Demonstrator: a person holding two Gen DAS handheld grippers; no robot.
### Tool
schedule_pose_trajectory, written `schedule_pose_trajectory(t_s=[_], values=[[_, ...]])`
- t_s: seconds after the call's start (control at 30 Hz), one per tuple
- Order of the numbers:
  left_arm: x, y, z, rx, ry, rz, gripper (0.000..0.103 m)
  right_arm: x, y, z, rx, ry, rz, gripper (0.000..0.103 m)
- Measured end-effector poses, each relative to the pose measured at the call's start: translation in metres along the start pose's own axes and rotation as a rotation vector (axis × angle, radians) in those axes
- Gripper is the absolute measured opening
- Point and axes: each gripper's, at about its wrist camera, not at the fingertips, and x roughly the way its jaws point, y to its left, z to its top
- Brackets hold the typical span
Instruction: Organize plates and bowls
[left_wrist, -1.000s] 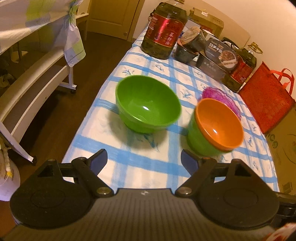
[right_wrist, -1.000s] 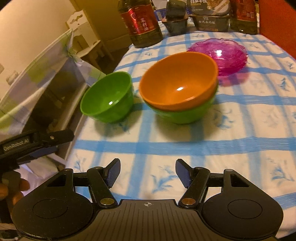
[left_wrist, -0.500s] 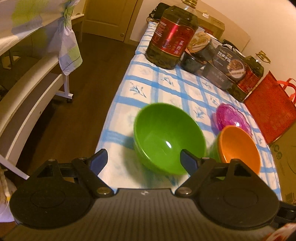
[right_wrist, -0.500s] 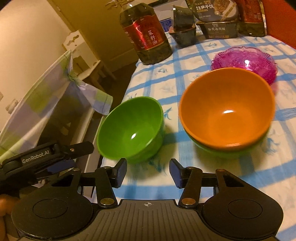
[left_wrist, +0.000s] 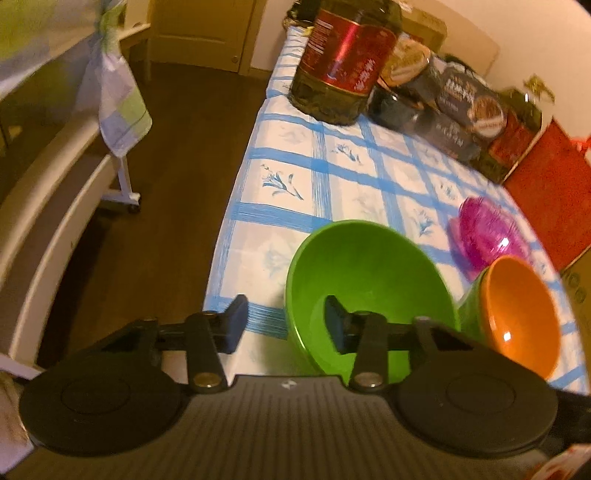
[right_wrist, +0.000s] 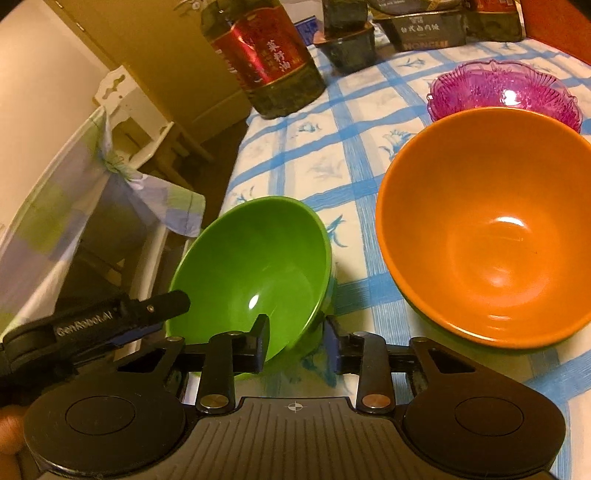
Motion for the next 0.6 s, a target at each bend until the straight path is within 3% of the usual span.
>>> schedule_pose_trajectory(t_s=[0.27, 0.6], values=[[0.014, -0.006, -0.002, 0.034, 0.030, -0.007, 0.012, 0.006, -0.001, 0.001, -0.009, 0.004, -0.015, 0.026], [-0.007, -0.014, -0.013, 0.051, 0.018, 0.036, 0.009, -0.004, -0.001, -0.004, -0.026, 0.034, -0.005, 0.022]])
